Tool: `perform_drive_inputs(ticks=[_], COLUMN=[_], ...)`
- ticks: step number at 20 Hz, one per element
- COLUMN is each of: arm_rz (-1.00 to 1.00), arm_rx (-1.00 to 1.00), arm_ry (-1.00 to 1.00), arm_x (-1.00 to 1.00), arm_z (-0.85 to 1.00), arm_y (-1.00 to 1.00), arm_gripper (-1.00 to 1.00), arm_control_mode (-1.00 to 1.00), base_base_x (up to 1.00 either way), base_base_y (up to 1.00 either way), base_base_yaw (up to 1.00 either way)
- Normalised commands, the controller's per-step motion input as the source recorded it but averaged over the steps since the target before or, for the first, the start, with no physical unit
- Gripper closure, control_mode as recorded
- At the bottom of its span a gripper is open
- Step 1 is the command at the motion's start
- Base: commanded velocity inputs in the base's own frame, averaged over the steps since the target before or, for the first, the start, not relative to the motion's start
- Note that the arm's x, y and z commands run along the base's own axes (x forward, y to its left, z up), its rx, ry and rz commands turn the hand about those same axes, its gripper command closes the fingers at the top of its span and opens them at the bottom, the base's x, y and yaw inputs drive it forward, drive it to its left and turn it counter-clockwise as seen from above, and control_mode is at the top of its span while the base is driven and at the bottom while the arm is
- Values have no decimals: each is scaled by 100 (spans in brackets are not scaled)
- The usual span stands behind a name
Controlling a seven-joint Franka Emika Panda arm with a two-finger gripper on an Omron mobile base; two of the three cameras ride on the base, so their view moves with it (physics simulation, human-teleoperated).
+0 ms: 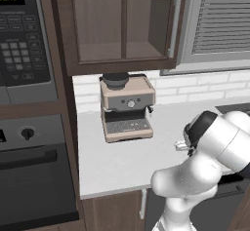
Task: Pick up the sponge from the counter and clean the cutting board by briefly scrubbing or pressing down on the cutting board. Once finished, release the sponge.
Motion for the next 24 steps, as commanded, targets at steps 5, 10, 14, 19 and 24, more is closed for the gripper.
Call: perform_drive_inputs(ticks=[5,10,14,19,24], arm_rz=[0,3,1,0,-1], arm_rx=[14,11,8,11,12], arm_ry=[-15,-39,-58,-49,-14], arm_x=[0,-2,4,32,5], arm_z=[56,15,-37,-2,77], arm_y=[-11,-20,-29,-7,0], arm_gripper=[-100,-100,-100,-100,-100], arm_control_mode=[-100,-100,-100,-100,-100], base_base_x=[0,0,0,0,0], base_base_y=[0,0,0,0,0], base_base_yaw=[0,0,0,0,0])
